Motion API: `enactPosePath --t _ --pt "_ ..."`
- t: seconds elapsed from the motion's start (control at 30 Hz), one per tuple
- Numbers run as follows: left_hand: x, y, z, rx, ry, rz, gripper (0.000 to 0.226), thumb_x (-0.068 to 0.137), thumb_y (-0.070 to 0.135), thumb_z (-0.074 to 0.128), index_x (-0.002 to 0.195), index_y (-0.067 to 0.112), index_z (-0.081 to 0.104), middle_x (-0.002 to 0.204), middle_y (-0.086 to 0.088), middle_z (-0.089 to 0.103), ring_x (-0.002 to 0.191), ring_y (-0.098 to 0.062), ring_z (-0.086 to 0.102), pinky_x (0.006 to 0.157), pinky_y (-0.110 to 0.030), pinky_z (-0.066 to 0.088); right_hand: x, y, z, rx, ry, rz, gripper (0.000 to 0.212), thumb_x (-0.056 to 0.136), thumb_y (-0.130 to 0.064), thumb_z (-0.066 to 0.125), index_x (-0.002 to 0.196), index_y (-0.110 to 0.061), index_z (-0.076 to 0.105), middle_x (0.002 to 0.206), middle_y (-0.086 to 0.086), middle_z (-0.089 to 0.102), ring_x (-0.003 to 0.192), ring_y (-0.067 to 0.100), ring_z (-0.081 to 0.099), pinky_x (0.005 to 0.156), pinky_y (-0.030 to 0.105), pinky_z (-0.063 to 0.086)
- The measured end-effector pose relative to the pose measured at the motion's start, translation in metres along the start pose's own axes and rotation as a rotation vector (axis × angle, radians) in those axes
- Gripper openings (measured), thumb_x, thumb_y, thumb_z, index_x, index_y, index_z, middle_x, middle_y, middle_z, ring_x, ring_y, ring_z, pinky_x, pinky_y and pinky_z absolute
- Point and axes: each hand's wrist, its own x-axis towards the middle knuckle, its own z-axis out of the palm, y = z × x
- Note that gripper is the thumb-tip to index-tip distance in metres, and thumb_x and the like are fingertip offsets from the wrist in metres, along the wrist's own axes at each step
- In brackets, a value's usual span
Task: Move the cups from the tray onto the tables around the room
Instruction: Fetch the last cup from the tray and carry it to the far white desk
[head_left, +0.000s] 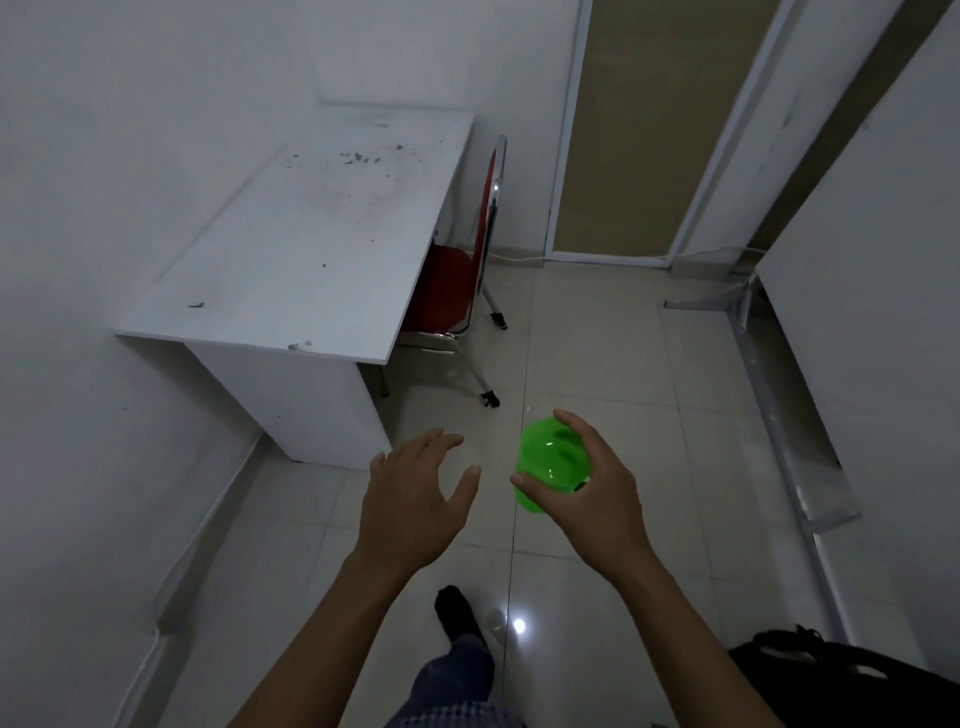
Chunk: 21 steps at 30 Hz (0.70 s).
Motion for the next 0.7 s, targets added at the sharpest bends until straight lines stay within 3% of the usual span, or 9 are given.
enactPosePath --t 0.3,0.47,0.63,0.7 --pt "0.133 -0.012 0.015 -0.046 0.057 0.027 0.048 0.091 0.054 0.054 0.127 0.024 0.063 0.130 0.002 0.065 0.121 -0.018 0.059 0.107 -0.050 0.039 0.126 0.007 0.018 -0.029 -0.013 -0.023 0.082 0.067 -0.048 0.091 0.139 -0.044 0.052 0.125 -0.044 0.050 0.119 -0.016 0.048 0.090 0.004 0.040" --pt "0.202 -0.025 0.013 -0.058 0.064 0.045 0.049 0.089 0.056 0.050 0.123 0.023 0.065 0.125 0.002 0.067 0.117 -0.020 0.062 0.103 -0.049 0.045 0.199 0.001 0.037 -0.034 -0.014 -0.045 0.082 0.067 -0.044 0.092 0.139 -0.041 0.053 0.130 -0.034 0.053 0.117 -0.016 0.050 0.089 0.001 0.040" --pt "0.249 -0.042 0.010 -0.039 0.074 -0.008 0.048 0.088 0.053 0.055 0.126 0.024 0.064 0.133 0.001 0.064 0.122 -0.020 0.059 0.101 -0.038 0.033 0.259 -0.003 0.056 -0.024 -0.049 -0.061 0.080 0.067 -0.044 0.092 0.138 -0.041 0.054 0.129 -0.032 0.055 0.116 -0.013 0.052 0.091 0.008 0.045" --pt "0.269 -0.050 0.010 -0.039 0.066 -0.048 0.048 0.089 0.052 0.058 0.129 0.025 0.062 0.138 0.002 0.061 0.126 -0.018 0.056 0.104 -0.040 0.032 0.284 -0.002 0.064 -0.011 -0.080 -0.060 0.081 0.067 -0.044 0.092 0.138 -0.041 0.054 0.130 -0.031 0.056 0.117 -0.010 0.053 0.092 0.014 0.047"
